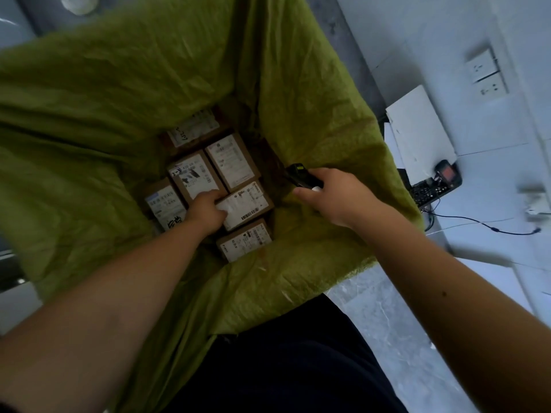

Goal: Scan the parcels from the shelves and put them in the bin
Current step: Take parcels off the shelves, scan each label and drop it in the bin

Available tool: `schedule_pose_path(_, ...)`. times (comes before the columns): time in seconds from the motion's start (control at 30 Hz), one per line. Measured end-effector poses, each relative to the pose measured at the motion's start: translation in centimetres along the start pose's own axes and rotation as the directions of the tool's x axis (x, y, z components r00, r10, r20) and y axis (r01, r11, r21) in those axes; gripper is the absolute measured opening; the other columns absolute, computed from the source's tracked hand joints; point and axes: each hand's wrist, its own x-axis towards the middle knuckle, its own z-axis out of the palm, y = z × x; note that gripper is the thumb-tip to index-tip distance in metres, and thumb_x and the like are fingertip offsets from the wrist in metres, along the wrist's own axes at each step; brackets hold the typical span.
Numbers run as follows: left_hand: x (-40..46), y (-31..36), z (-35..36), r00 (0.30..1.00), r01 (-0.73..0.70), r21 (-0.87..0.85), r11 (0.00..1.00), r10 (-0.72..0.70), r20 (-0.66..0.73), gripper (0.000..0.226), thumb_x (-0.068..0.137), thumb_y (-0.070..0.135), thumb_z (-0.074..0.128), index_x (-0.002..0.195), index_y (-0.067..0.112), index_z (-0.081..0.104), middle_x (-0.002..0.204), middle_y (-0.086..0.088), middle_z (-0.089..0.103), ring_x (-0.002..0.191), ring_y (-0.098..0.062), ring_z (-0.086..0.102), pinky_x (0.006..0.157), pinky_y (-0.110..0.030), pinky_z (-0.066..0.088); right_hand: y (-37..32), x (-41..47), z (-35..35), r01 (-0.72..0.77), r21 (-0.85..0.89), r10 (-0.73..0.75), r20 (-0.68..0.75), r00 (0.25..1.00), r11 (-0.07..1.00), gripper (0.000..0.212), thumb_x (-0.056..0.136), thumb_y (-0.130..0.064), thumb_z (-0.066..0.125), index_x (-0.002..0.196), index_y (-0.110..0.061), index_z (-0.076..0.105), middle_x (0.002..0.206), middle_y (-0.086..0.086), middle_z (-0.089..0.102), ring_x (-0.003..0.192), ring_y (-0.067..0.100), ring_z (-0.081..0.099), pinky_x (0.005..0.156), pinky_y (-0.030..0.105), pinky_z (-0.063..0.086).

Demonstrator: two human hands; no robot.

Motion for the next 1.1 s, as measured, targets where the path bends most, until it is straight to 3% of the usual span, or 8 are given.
schedule_pose_path(0.1, -0.6, 0.2, 1.1, 0.983, 0.117, -0.123, 0.985, -0.133, -0.129, 0.047, 0.097, 0.015, 0.067, 0.143, 0.01, 0.059, 0.141, -0.017, 0.057, 0.126, -0.035, 0.058, 0.102, -0.034, 0.047, 0.0, 0.0, 0.0, 0.005, 0.004, -0.005, 0.006, 1.0, 1.0, 0.072, 0.094, -0.062, 0.061, 0.153, -0.025, 0.047, 0.116, 0.0, 0.068, 0.089, 0.018, 0.067, 0.079, 0.04, 0.059)
schedule_pose_path(0.2, -1.0, 1.2, 2.3, 0.947, 0.248, -0.358, 0.9, -0.302, -0.104, 0.052, 0.097, 0.01, 0.064, 0.148, 0.012, 0.052, 0.143, -0.015, 0.058, 0.126, -0.033, 0.058, 0.099, -0.032, 0.048, 0.1, -0.2, -0.1, 0.02, -0.003, -0.02, 0.015, 1.0, 1.0, 0.071, 0.094, -0.061, 0.062, 0.154, -0.025, 0.046, 0.126, 0.001, 0.066, 0.097, 0.018, 0.064, 0.085, 0.041, 0.058)
schedule_pose_path(0.3, -0.9, 2.3, 2.9, 0.953, 0.243, -0.448, 0.86, -0.298, -0.055, 0.06, 0.097, 0.004, 0.064, 0.154, 0.015, 0.048, 0.148, -0.013, 0.055, 0.132, -0.032, 0.055, 0.107, -0.034, 0.048, 0.1, -0.2, -0.2, 0.018, -0.026, -0.018, 0.015, 1.0, 0.999, 0.075, 0.094, -0.062, 0.062, 0.156, -0.024, 0.043, 0.133, 0.003, 0.063, 0.103, 0.019, 0.063, 0.087, 0.04, 0.056)
schedule_pose_path(0.43, -0.4, 3.2, 3.2, 0.954, 0.255, -0.507, 0.823, -0.3, -0.008, 0.06, 0.098, 0.006, 0.062, 0.155, 0.015, 0.047, 0.149, -0.012, 0.055, 0.131, -0.031, 0.055, 0.098, -0.029, 0.047, -0.1, -0.4, -0.3, 0.015, -0.049, -0.014, 0.014, 1.0, 0.999, 0.077, 0.094, -0.063, 0.062, 0.157, -0.024, 0.042, 0.134, 0.004, 0.063, 0.102, 0.02, 0.064, 0.087, 0.042, 0.057)
schedule_pose_path(0.6, -0.1, 2.2, 3.4, 0.962, 0.253, -0.453, 0.855, -0.271, 0.025, 0.07, 0.095, 0.007, 0.071, 0.158, 0.019, 0.042, 0.15, -0.011, 0.053, 0.134, -0.031, 0.053, 0.104, -0.032, 0.046, -0.2, -0.6, -0.2, 0.022, -0.044, -0.022, 0.004, 1.0, 0.999, 0.074, 0.095, -0.061, 0.062, 0.155, -0.024, 0.043, 0.129, 0.004, 0.064, 0.096, 0.018, 0.064, 0.082, 0.04, 0.058)
schedule_pose_path(0.77, -0.3, 2.4, 4.9, 0.985, 0.164, -0.133, 0.977, -0.155, 0.073, 0.112, 0.075, 0.049, 0.09, 0.163, 0.038, 0.023, 0.163, -0.01, 0.027, 0.146, -0.033, 0.036, 0.118, -0.038, 0.036, -0.2, -0.9, -0.1, 0.032, -0.061, -0.032, -0.008, 0.999, 0.998, 0.074, 0.094, -0.062, 0.062, 0.155, -0.024, 0.044, 0.13, 0.004, 0.065, 0.102, 0.02, 0.065, 0.087, 0.044, 0.058)
schedule_pose_path(0.87, -0.3, 3.0, 6.1, 0.984, 0.176, -0.102, 0.979, -0.175, 0.019, 0.114, 0.08, 0.041, 0.089, 0.165, 0.034, 0.014, 0.165, -0.017, 0.012, 0.144, -0.039, 0.039, 0.118, -0.042, 0.038, -0.4, -0.9, 0.1, 0.026, -0.092, -0.027, -0.007, 1.0, 0.995, 0.076, 0.094, -0.063, 0.062, 0.156, -0.024, 0.042, 0.133, 0.004, 0.064, 0.105, 0.022, 0.064, 0.088, 0.044, 0.058)
schedule_pose_path(1.1, -0.6, 2.5, 7.6, 0.989, 0.085, -0.177, 0.981, -0.104, -0.1, 0.103, 0.088, 0.027, 0.084, 0.164, 0.033, 0.015, 0.159, -0.017, 0.017, 0.138, -0.04, 0.044, 0.113, -0.045, 0.043, -0.3, -0.7, 0.1, 0.025, -0.139, -0.026, -0.004, 1.0, 0.99, 0.076, 0.094, -0.065, 0.06, 0.156, -0.024, 0.043, 0.135, 0.004, 0.063, 0.109, 0.023, 0.064, 0.091, 0.047, 0.057)
